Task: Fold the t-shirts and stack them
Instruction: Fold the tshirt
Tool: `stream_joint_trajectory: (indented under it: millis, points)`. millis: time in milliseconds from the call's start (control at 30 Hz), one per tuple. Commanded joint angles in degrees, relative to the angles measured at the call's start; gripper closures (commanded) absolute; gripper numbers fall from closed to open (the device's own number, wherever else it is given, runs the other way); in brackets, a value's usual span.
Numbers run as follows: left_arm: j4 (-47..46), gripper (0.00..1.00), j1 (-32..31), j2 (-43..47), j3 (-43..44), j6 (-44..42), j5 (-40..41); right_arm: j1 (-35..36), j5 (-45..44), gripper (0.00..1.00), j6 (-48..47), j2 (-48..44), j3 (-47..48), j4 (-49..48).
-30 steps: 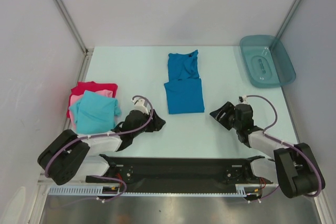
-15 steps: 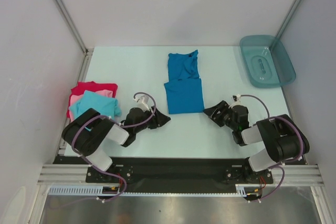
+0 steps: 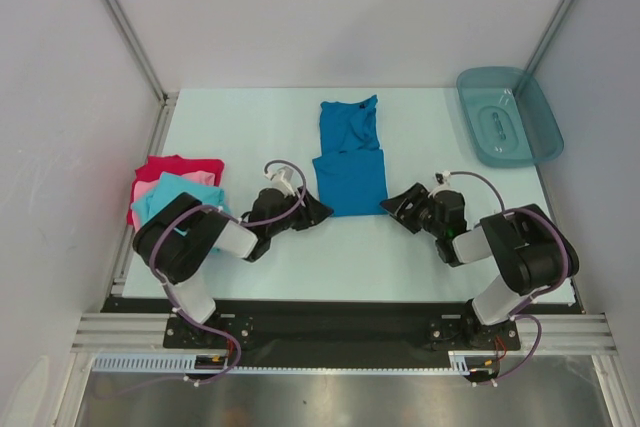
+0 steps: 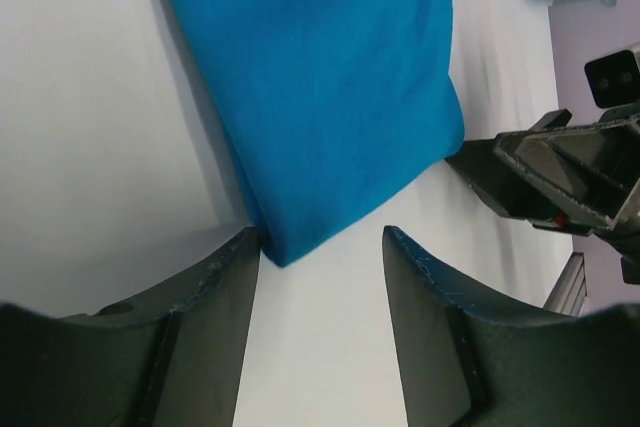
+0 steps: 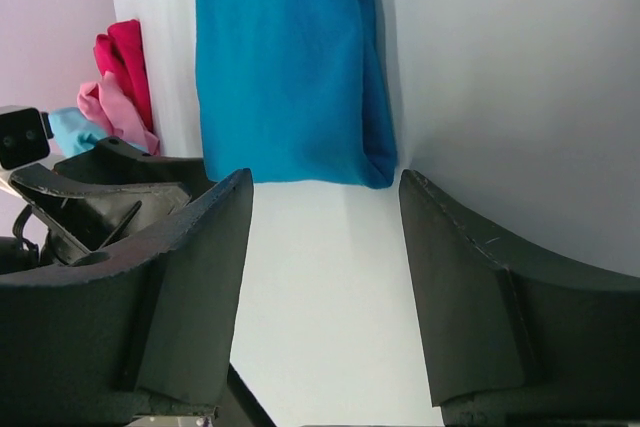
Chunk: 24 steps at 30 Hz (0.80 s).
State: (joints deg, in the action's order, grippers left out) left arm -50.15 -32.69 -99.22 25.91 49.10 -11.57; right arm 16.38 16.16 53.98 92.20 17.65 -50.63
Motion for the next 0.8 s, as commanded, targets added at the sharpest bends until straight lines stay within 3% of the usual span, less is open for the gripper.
stream_joint_trajectory:
  millis: [0,233,767]
  points:
    - [1.89,0.43,0.43,-1.23,3.88,-0.76,1.29,0.32,-0.52,0.36,-0.98,0.7,1.86,2.81]
    - [3.04,0.44,0.34,-3.52,7.13,-1.38,1.2,0.41,-0.43,0.36,-1.15,0.7,3.44,3.87]
    - [2.25,0.47,0.34,-2.56,4.32,-2.25,1.55,3.13,-1.22,0.39,0.08,5.0,9.07,3.78]
